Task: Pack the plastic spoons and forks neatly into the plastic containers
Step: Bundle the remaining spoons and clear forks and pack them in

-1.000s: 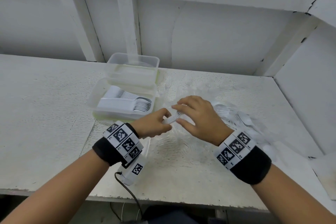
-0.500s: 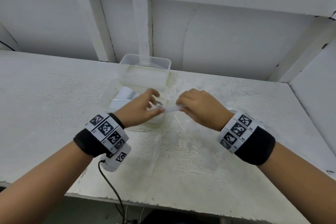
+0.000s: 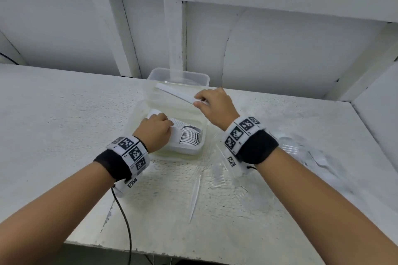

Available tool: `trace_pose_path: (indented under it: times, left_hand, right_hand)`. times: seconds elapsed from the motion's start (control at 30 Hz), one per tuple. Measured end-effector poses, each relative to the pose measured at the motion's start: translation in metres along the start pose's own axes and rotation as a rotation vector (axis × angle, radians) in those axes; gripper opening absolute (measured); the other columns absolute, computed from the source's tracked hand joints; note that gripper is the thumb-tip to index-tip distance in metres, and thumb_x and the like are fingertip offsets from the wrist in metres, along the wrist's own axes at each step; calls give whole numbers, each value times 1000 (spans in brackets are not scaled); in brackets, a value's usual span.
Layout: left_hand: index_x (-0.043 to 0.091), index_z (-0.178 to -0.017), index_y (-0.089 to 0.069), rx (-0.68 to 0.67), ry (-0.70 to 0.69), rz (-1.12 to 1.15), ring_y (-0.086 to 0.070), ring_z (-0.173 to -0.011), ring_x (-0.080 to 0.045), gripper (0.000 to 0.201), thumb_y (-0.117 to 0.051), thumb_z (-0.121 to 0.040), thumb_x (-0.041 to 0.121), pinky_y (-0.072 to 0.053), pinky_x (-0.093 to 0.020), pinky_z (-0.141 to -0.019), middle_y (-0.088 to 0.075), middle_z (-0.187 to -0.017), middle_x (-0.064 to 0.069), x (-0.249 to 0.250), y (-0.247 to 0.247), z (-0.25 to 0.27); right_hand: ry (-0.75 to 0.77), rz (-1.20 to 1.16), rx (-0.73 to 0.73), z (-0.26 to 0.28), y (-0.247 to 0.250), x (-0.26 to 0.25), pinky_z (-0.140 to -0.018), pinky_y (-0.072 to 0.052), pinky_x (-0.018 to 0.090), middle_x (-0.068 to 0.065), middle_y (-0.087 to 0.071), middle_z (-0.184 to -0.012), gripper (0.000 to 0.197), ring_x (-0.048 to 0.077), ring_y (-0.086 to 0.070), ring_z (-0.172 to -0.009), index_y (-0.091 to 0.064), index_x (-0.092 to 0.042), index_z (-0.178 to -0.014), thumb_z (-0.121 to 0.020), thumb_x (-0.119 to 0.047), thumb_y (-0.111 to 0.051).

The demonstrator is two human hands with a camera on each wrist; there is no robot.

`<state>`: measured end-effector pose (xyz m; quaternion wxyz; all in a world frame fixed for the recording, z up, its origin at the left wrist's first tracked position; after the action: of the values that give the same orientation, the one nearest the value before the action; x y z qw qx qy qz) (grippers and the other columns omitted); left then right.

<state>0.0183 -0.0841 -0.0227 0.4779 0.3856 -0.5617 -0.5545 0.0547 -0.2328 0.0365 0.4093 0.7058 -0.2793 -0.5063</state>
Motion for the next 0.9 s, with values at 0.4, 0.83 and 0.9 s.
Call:
trace_pose_path:
  times: [0.4,0.83,0.9]
  left_hand:
    - [6,-113,-66,97,-68,237,-57,-98,-36,33,-42,-94,14,-46,-38,-81,-59,-108,-20,-7,1,4]
    - [8,-135,-48,230,334,418,-46,-119,-36,42,-49,-94,18,-35,-41,-101,-45,-131,-21,-90,29,11]
    - [9,-141,-38,112,388,428,-44,-123,-32,47,-45,-96,22,-34,-39,-103,-46,-135,-18,-96,23,8]
  right_hand:
    - [103,328,-231,-6,-73,-27,-92,-38,39,0,-56,-125,30,25,-41,-120,-54,-18,-123,-98,-30,-43]
    - [-1,195,-430,-10,-82,-17,-85,-48,34,4,-64,-108,24,23,-58,-100,-65,-10,-103,-94,-23,-46]
    - [1,172,-428,-10,-82,-15,-88,-47,34,2,-63,-111,23,21,-57,-103,-63,-14,-107,-94,-21,-46]
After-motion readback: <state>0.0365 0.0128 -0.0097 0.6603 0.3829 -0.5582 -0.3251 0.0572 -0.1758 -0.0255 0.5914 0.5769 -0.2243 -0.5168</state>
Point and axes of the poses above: each hand's wrist, its own z-axis away from the middle knuckle, its own y-axis out of the back of the hand, x = y × z, the point moved 7 cm from there along -z, towards the middle knuckle
